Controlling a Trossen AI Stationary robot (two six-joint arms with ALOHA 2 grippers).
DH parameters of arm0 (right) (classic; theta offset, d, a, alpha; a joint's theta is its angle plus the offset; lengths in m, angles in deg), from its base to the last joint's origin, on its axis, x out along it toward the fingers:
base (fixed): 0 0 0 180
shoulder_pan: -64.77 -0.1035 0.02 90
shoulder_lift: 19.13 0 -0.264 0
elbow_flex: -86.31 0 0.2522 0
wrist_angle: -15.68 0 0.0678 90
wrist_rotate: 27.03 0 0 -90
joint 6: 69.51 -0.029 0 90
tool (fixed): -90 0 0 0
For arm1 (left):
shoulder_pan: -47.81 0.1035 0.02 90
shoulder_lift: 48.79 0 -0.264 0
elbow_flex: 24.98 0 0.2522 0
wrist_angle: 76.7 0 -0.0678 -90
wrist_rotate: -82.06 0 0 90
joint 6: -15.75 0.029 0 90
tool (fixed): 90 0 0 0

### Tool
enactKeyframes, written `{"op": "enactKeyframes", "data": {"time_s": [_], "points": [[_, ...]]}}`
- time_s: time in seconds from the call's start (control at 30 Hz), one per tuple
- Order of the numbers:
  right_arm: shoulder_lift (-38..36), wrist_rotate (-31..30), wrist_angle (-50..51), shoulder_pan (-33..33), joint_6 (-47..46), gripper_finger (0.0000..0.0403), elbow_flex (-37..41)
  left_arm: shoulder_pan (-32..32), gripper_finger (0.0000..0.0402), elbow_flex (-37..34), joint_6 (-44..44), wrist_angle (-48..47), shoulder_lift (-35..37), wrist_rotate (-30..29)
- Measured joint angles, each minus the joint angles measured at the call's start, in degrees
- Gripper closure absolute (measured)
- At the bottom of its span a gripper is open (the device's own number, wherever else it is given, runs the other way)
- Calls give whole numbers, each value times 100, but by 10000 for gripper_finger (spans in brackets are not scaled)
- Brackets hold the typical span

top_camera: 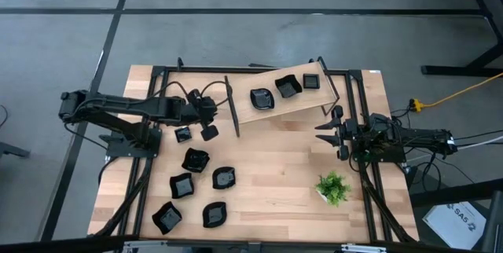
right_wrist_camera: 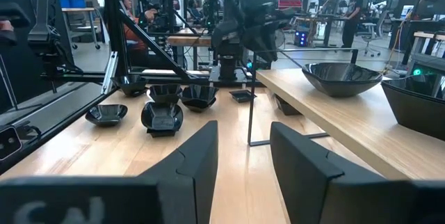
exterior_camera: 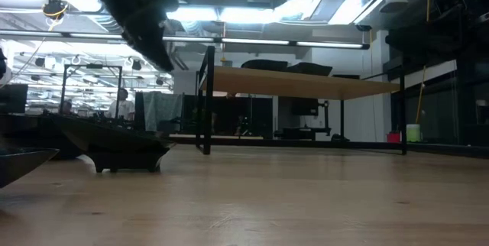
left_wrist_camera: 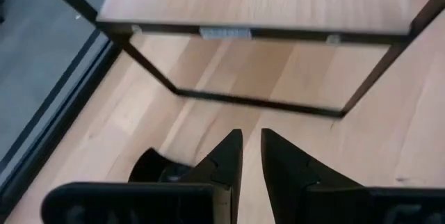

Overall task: Pick & Place Mini shaped plates
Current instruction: Stack the distorted square plate on top of the distorted square plate on the shelf

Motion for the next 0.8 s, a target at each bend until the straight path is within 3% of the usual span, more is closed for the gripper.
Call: {"op": "enactKeyframes", "data": {"time_s": [0.27,0.8], "points": [[0,0,0,-1,0,271,0,149,358,0,-167,-684,-36,150],[0,0,0,-2,0,271,0,591,359,-2,1591,-864,-918,491]]}}
